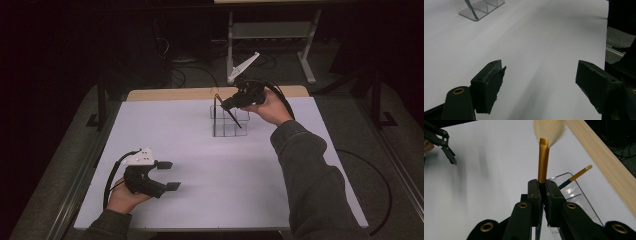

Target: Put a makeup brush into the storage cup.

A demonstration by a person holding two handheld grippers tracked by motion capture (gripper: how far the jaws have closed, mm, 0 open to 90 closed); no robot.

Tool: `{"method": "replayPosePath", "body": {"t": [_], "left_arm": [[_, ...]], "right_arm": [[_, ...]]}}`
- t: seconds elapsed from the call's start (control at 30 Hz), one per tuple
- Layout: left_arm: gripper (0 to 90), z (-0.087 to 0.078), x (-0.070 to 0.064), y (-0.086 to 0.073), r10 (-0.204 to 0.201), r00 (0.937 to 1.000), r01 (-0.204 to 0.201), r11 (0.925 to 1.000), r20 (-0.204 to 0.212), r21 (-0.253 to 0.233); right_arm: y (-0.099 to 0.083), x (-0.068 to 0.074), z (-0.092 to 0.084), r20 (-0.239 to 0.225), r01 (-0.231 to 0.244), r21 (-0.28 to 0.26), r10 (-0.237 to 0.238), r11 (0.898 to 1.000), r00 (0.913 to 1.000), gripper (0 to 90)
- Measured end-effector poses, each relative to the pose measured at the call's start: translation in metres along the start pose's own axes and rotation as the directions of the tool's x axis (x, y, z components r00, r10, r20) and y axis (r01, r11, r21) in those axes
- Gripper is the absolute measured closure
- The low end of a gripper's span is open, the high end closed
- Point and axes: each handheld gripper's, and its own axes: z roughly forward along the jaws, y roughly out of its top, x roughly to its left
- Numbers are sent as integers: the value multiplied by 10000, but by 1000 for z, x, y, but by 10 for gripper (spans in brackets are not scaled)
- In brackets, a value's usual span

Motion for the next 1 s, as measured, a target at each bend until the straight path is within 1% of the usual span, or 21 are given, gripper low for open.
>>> {"method": "replayPosePath", "body": {"t": [0.13, 0.23, 0.3, 0.33, 0.4, 0.5, 0.53, 0.63, 0.73, 0.8, 1.0], "left_arm": [[212, 1, 1, 0, 123, 9999, -123, 9999, 20, 19], [212, 0, 2, 1, 58, 10000, -58, 10000, 30, 3], [212, 0, 3, 1, 162, 9999, -162, 9999, 4, 9], [212, 0, 2, 0, -40, 10000, 40, 10000, 23, 6], [211, 0, 2, 1, 4, 10000, -4, 10000, 28, -1], [211, 1, 2, 1, -64, 10000, 64, 10000, 56, -18], [211, 1, 2, 1, 35, 10000, -35, 10000, 55, -26], [211, 0, 2, 2, 69, 10000, -69, 10000, 53, -57], [211, 1, 2, 2, -37, 9999, 37, 10000, 109, -68], [211, 1, 3, 1, 5, 9999, -5, 10000, 105, -7], [209, 1, 2, 1, -58, 9999, 58, 10000, 104, -29]], "right_arm": [[2, -3, 2, -33, -52, -11, 51, 10000, 10000, 830], [3, -6, 2, -30, -126, -11, 126, 9999, 9999, 830], [5, -8, 2, 20, -96, -32, 96, 9999, 10000, 830], [6, -8, 2, 23, -76, -27, 76, 10000, 10000, 830], [8, -10, 1, 59, -64, -57, 64, 10000, 10000, 830], [10, -13, 2, 127, -92, -96, 93, 9999, 9999, 830], [10, -14, 2, 156, -84, -76, 85, 9999, 9998, 830], [11, -19, 1, 196, -173, -201, 177, 9996, 9997, 830], [10, -23, 1, 274, -273, -226, 279, 9994, 9992, 830], [9, -25, 3, 312, -327, -215, 333, 9992, 9990, 830], [7, -32, 8, 406, -481, -169, 487, 9987, 9980, 831]]}}
